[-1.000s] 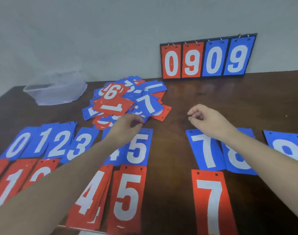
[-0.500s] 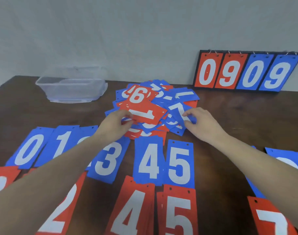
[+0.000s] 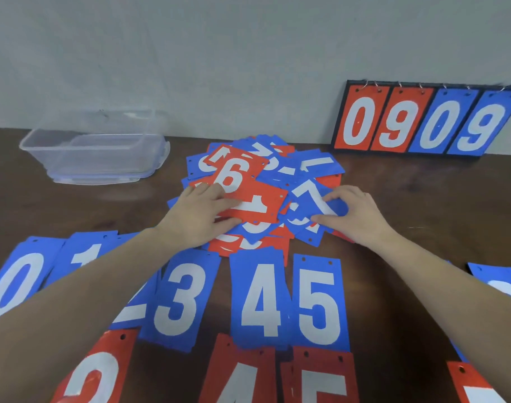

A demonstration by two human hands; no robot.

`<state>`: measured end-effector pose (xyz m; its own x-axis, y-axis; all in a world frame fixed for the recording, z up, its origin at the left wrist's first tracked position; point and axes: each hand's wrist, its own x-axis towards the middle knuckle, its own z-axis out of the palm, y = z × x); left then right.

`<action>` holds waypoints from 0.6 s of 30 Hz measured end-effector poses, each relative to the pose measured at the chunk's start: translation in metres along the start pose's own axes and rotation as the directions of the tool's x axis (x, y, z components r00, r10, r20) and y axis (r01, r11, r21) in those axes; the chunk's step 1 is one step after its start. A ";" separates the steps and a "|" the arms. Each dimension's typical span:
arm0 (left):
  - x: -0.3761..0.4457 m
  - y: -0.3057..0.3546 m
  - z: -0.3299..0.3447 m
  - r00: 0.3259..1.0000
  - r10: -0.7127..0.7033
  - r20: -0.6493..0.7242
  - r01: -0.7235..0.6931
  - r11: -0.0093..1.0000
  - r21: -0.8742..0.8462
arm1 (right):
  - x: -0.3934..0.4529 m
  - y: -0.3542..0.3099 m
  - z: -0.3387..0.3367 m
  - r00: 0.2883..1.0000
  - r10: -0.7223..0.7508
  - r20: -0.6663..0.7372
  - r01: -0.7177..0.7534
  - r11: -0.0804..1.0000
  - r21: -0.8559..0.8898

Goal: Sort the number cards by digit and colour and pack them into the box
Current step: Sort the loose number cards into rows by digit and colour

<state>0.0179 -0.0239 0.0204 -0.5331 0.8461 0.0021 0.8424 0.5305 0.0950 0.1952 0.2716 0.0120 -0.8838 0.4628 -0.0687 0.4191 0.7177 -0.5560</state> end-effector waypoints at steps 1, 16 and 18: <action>0.002 0.000 -0.001 0.999 0.039 -0.017 -0.039 0.999 0.001 | 0.001 0.000 0.000 1.000 0.004 -0.001 -0.004 1.000 0.014; 0.081 0.019 -0.007 0.979 0.094 0.180 -0.085 0.995 -0.055 | 0.007 0.016 -0.002 1.000 -0.020 -0.023 0.024 0.986 0.167; 0.088 0.018 -0.003 0.977 0.079 0.199 -0.075 0.997 -0.030 | 0.006 0.016 -0.002 0.999 -0.028 -0.024 0.032 0.983 0.183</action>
<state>-0.0138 0.0597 0.0257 -0.4383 0.8788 -0.1887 0.8770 0.4641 0.1243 0.1967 0.2874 0.0046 -0.8901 0.4546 -0.0331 0.3453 0.6250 -0.7001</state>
